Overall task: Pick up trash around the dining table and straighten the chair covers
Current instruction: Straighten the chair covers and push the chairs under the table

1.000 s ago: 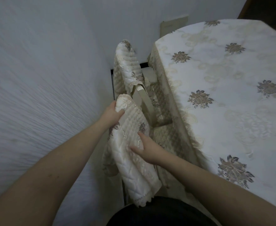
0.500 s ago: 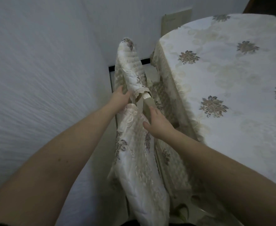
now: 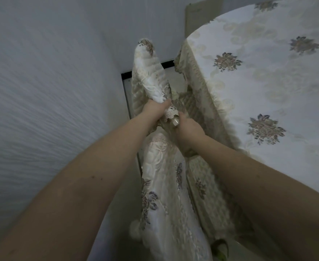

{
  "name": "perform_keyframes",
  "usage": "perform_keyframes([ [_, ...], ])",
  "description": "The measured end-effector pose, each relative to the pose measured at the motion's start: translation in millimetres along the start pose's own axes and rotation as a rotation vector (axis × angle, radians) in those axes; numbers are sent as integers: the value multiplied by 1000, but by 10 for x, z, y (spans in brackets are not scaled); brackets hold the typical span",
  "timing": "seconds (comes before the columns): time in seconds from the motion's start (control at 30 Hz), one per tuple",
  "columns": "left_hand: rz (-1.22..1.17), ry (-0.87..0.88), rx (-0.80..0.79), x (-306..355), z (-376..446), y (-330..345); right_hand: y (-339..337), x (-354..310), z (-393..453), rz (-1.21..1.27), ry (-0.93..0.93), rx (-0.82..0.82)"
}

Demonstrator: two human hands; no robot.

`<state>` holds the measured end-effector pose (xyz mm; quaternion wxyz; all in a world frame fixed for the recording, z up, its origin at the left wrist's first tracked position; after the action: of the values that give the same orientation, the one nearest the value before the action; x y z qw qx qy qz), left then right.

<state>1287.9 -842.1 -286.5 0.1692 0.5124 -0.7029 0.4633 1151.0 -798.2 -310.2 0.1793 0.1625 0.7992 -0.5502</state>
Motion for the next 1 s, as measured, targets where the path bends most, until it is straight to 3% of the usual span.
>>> perform_keyframes([
  [0.1, -58, -58, 27, 26, 56, -39, 5, -18, 46, -88, -51, 59],
  [0.3, -224, -77, 152, 59, 189, -169, -10, -251, 117, -66, -125, 12],
  [0.47, -195, -35, 254, -12, 178, -292, 102, -403, 152, -17, -80, -44],
  [0.7, -105, 7, 290, -56, 57, -331, 72, -442, 95, 124, -99, -155],
  [0.87, -90, -3, 332, -123, -2, -417, -34, -404, 13, 245, -157, -336],
  [1.0, -96, -18, 361, -204, -3, -488, -22, -385, 1, 467, -57, -380],
])
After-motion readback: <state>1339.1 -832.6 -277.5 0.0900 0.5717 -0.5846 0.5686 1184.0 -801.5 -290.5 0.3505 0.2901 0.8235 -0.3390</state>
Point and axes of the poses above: each hand's wrist, its own z-axis towards the middle knuckle, its own y-axis out of the palm, x = y × z, the point moved 6 cm from there along z, towards the middle knuckle, and after that the axes turned 1 degree about -x, right-handed, at the moved point
